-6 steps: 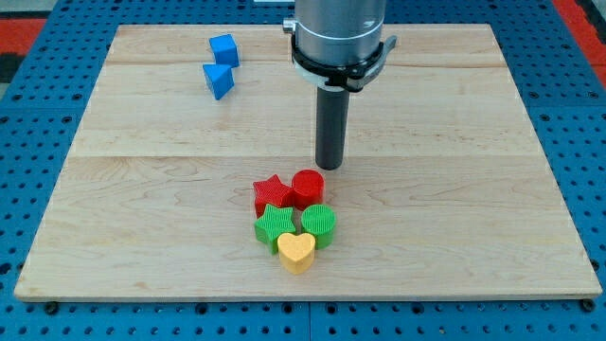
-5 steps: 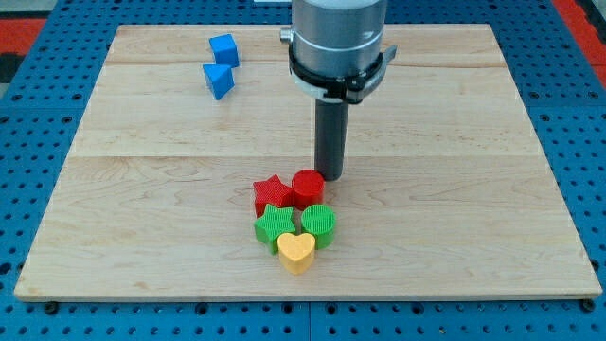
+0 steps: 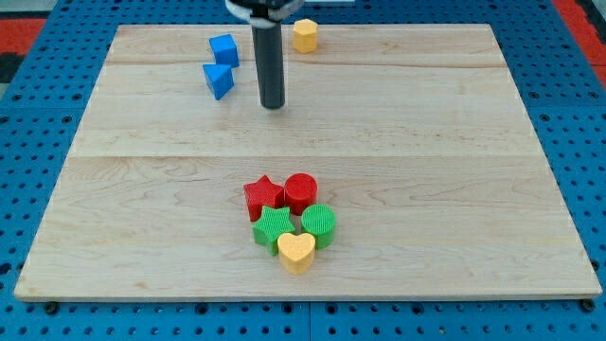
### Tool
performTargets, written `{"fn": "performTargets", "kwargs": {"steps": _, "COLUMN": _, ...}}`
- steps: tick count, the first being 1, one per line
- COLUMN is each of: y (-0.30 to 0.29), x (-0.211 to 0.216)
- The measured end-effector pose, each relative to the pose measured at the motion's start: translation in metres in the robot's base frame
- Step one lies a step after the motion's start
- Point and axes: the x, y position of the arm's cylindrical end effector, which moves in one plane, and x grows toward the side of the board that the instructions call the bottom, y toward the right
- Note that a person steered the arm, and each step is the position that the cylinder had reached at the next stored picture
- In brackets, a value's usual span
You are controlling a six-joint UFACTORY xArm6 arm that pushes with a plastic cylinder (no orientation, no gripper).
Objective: Move the blue triangle to the center of the board
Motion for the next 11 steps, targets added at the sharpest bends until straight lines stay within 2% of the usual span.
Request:
{"fn": "performTargets", "kwargs": {"steps": 1, "y": -0.011, "x": -0.038}}
{"fn": "performTargets", "kwargs": {"steps": 2, "y": -0.025, "x": -0.040}}
{"fn": "performTargets", "kwargs": {"steps": 3, "y": -0.034, "x": -0.061}}
{"fn": "performTargets", "kwargs": {"steps": 4, "y": -0.077, "x": -0.085}}
{"fn": "performTargets", "kwargs": {"steps": 5, "y": -0.107, "x": -0.062}}
{"fn": "performTargets", "kwargs": {"steps": 7, "y": -0.063, "x": 0.010}}
{"fn": "performTargets", "kwargs": {"steps": 11, "y": 0.027, "x": -0.002}}
